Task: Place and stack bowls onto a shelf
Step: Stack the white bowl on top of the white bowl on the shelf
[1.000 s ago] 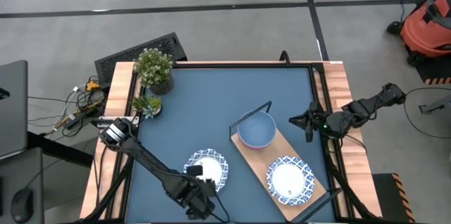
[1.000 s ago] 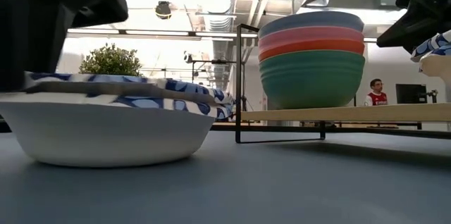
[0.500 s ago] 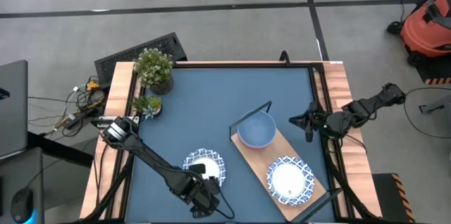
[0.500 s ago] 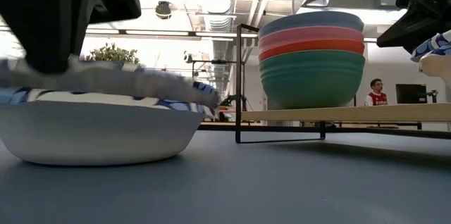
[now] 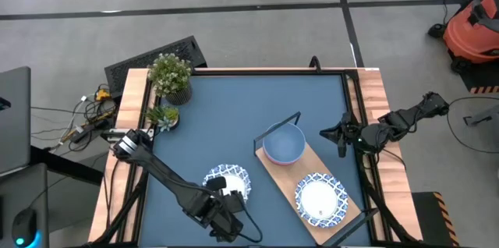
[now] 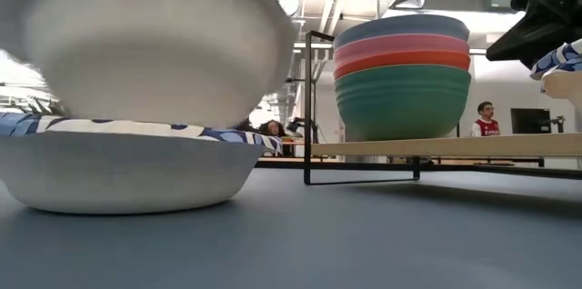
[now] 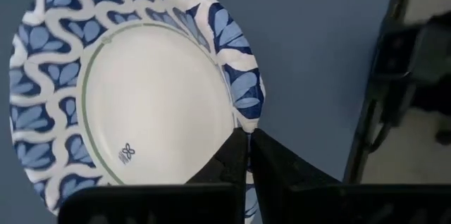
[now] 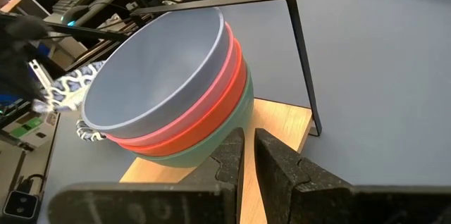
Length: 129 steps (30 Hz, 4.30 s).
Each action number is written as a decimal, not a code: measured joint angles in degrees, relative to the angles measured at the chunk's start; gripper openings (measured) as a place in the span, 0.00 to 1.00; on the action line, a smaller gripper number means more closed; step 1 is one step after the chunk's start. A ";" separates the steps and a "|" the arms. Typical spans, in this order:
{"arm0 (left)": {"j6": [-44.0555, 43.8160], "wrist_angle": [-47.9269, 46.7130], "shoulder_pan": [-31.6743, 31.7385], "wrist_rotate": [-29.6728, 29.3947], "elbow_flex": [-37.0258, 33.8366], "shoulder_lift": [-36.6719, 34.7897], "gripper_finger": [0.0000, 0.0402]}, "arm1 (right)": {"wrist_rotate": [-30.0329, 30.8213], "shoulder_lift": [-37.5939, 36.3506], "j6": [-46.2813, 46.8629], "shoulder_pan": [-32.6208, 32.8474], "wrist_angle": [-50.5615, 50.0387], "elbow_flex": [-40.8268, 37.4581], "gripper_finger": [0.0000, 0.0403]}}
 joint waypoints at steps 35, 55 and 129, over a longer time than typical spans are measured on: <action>82.13 31.78 13.49 5.61 18.56 4.42 0.00 | 1.50 0.00 4.28 -0.02 -7.00 0.02 0.16; 95.00 33.34 14.28 9.85 18.40 14.07 0.00 | 2.91 0.68 7.15 -0.39 -9.27 0.04 0.16; 56.81 56.51 12.44 -3.20 26.19 29.92 0.00 | 2.14 0.61 7.67 -0.39 -11.81 -0.02 0.16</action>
